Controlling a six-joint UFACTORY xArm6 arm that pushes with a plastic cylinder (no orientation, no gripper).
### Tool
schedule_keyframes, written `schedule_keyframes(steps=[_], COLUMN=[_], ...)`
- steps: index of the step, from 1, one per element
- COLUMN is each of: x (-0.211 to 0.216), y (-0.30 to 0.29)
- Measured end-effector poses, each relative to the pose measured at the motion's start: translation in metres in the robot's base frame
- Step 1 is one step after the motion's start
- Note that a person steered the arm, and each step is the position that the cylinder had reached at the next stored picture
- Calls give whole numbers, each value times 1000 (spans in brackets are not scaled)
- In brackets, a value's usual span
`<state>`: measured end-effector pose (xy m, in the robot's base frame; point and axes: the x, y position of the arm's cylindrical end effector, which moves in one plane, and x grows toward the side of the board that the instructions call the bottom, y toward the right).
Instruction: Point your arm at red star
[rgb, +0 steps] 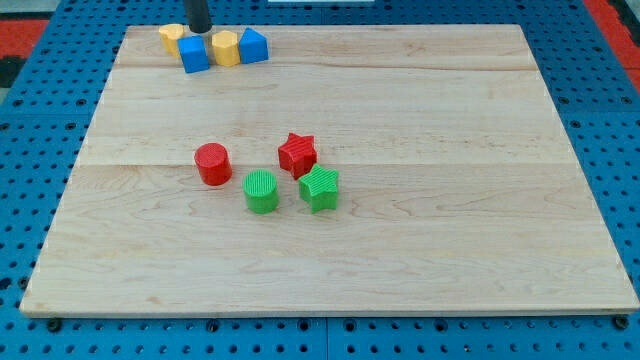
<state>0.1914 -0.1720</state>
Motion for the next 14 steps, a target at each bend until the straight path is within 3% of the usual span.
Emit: schedule_keyframes(steps=[12, 14], x=[1, 0], y=[17, 51])
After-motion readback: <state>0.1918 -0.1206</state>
